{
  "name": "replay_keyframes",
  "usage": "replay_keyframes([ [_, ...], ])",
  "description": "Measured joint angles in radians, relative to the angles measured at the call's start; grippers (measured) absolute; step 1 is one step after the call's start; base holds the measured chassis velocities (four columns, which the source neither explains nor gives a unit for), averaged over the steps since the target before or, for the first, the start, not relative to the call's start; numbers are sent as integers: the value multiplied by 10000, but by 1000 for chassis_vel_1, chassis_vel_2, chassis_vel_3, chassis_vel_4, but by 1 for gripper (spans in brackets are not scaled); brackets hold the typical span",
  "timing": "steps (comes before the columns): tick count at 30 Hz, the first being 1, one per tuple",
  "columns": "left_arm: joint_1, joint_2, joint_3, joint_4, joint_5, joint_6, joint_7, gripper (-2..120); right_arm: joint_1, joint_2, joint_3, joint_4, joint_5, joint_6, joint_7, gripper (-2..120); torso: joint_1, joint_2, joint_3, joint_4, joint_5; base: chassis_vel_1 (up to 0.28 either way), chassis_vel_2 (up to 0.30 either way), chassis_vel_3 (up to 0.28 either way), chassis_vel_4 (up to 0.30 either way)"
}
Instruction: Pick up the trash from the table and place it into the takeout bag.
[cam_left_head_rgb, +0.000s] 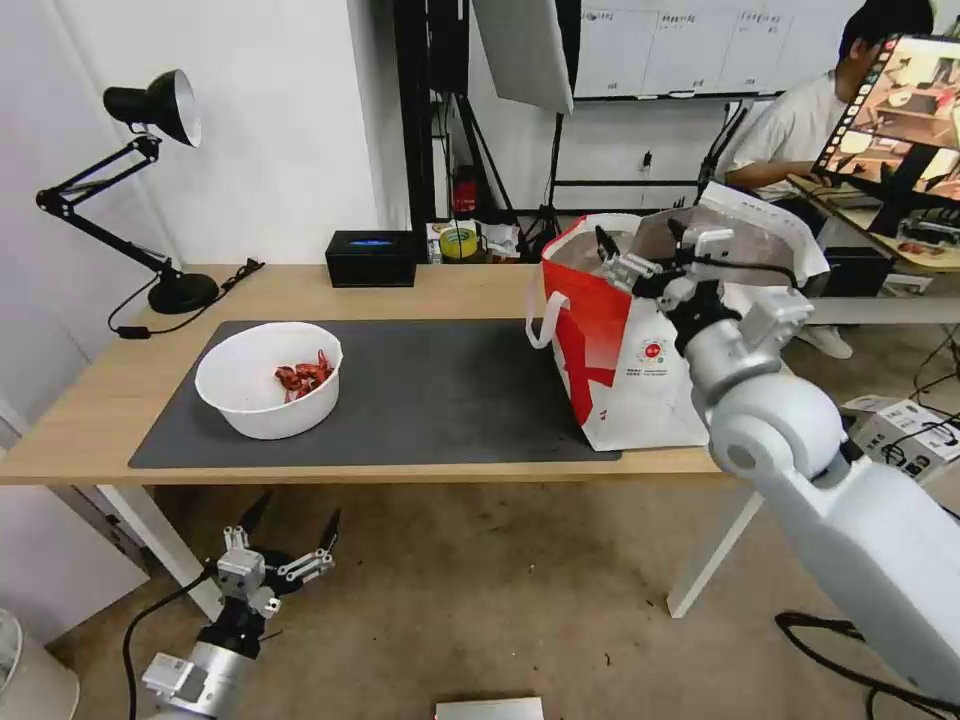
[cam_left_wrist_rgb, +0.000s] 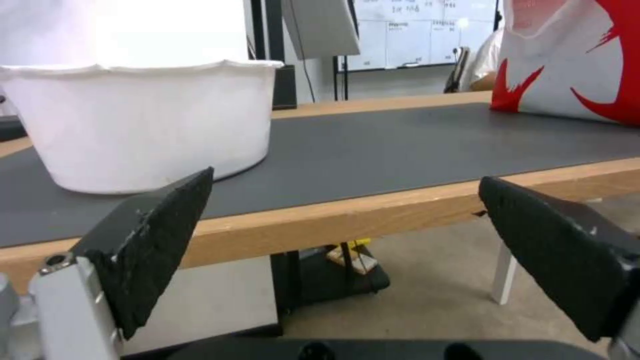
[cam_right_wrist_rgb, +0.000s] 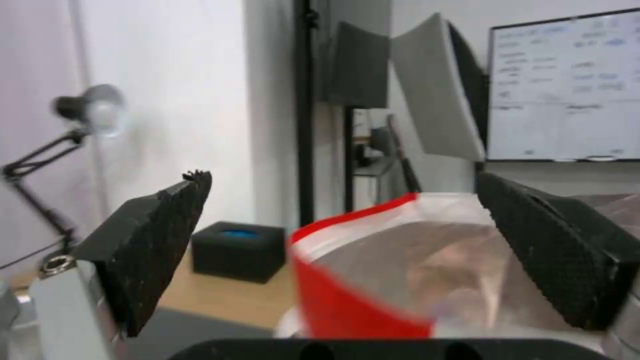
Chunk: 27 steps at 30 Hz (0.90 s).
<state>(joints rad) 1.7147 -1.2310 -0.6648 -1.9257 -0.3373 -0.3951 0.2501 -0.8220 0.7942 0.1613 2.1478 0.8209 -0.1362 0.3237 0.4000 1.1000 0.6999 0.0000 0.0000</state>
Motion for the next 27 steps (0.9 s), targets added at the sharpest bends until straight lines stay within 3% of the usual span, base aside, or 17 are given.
replay_keyframes([
  [10, 55, -62, -17, -84, 0, -12, 3, 100, -3391, -74, 1333, 1518, -1118, 424, -526, 100, 0, 1, -1, 1, 0, 0, 0, 0, 0],
  [12, 57, -76, -17, -86, 2, -17, 3, 100, -4554, 288, 1769, 1622, -1528, 671, -690, 100, -1, 1, -1, -1, 2, 0, 0, 0, 0],
  [14, 58, -82, -15, -86, 2, -20, 0, 100, -4741, 358, 1830, 1633, -1609, 730, -725, 100, -1, 1, 0, -3, 2, 0, 0, 0, 0],
  [17, 79, -117, 17, -86, 27, -47, 15, 100, -6356, 1227, 2135, 1589, -2571, 1433, -1053, 100, 0, 1, -1, 0, 1, 0, 0, 0, 0],
  [27, 114, -145, 24, -58, 34, -184, 24, 100, -7729, 2339, 1682, 462, -4110, 2742, -1274, 100, 0, 1, 0, 0, -1, 0, 0, 0, 0],
])
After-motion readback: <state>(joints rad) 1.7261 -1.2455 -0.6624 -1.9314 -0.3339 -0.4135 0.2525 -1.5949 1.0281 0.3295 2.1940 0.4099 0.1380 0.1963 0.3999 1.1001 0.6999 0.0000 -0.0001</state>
